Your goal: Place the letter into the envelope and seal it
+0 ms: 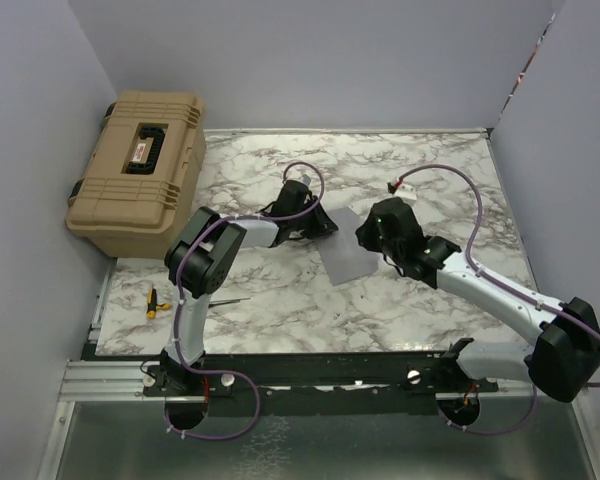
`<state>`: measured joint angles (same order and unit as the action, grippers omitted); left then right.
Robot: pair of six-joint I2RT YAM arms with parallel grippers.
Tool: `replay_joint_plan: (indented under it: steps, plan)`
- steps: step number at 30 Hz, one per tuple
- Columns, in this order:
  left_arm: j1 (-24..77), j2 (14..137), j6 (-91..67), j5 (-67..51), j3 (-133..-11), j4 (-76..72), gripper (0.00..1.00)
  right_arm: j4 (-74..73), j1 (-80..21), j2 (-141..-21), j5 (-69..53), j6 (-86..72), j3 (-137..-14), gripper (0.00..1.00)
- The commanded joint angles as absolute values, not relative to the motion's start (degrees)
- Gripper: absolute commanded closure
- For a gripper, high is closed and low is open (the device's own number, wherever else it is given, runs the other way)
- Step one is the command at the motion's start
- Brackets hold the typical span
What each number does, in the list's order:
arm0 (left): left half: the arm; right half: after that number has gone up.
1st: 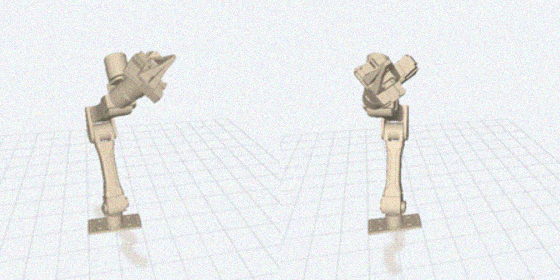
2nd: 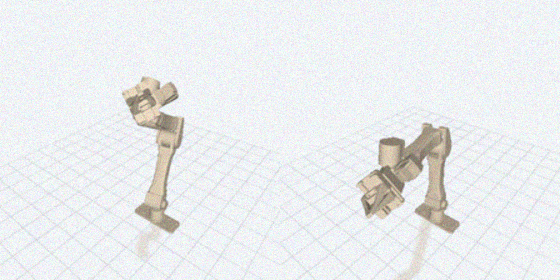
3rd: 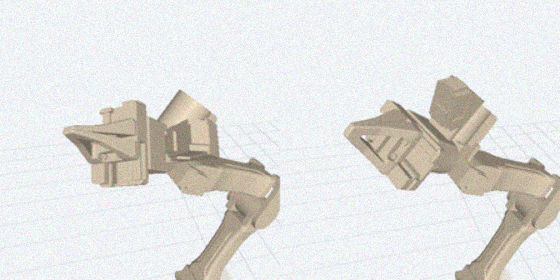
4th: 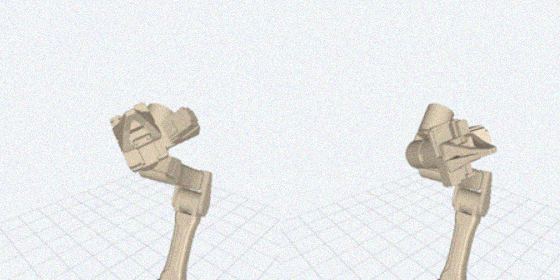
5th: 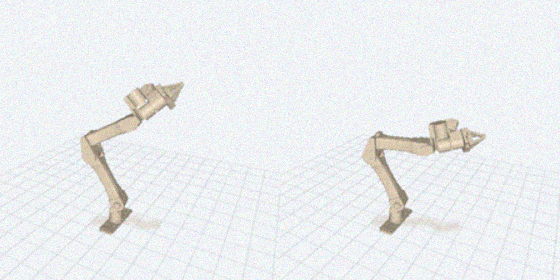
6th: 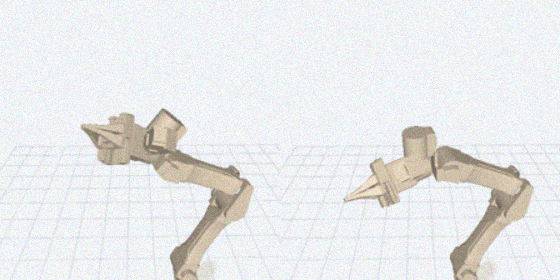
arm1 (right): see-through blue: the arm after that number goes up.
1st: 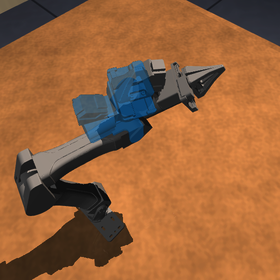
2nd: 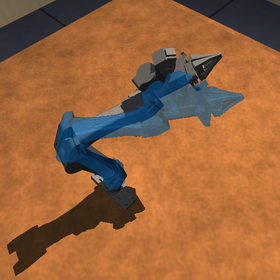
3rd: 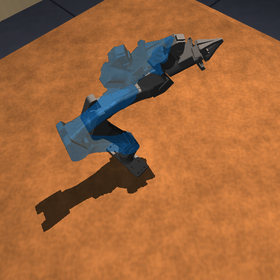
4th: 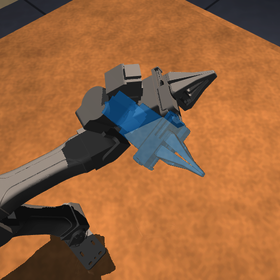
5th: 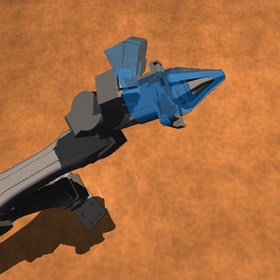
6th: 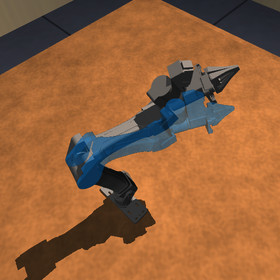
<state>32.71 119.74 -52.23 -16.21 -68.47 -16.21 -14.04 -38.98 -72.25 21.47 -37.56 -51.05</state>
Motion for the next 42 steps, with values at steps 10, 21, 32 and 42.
replay_joint_plan:
  steps: [10,21,32,42]
  plan:
    - [32.5,99.1,-41.7,-9.7,-57.4,-0.5,0.41,-16.2,-33.0,-61.6,6.8,-48.6,-33.7,0.99]
    - [32.1,85.8,-38.7,-2.1,-46.5,3.6,0.28,-4.4,-23.2,-56.9,1.8,-58.7,-21.9,0.94]
    - [31.8,87.4,-39.2,-4.5,-46.2,3.6,0.28,12.6,-18.0,-59.0,0.4,-67.5,-11.6,0.74]
    - [31.9,87.6,-39.4,-5.0,-46.6,3.6,0.28,7.8,-16.3,-58.0,1.8,-72.3,-9.3,0.42]
